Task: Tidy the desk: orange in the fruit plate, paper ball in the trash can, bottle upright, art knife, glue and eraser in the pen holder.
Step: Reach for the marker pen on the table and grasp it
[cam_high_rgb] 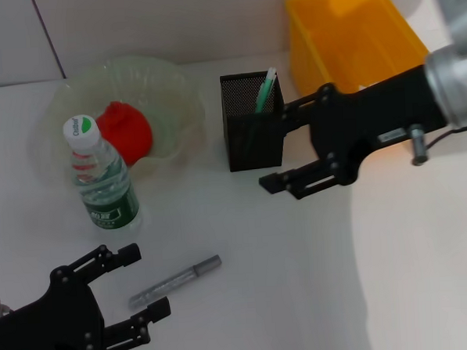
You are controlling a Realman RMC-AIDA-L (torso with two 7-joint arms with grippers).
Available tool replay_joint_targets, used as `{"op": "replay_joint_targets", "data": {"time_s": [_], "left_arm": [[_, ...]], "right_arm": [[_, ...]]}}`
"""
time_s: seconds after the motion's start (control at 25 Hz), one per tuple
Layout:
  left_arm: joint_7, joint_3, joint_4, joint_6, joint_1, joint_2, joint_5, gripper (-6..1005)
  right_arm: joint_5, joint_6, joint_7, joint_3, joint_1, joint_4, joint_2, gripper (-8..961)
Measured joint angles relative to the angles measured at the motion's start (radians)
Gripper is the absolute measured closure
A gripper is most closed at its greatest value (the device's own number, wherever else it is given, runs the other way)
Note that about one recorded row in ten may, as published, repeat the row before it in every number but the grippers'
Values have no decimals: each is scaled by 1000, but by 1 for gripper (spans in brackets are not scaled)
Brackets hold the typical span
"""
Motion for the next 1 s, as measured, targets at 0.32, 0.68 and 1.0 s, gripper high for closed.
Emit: {"op": "replay_joint_targets", "data": {"time_s": [0.32,0.68,1.0], "left_arm": [[-76,-2,79,-23,-19,-7,60,170],[-406,35,395,-83,-35,-19,234,170],[-668,174,669,-153,-39,-21,380,171]], "right_arm": [[306,-175,-258,320,-207,209,-7,251],[300,-347,-676,721,-305,771,-80,250],[297,-334,-812,767,-343,886,-85,250]]}}
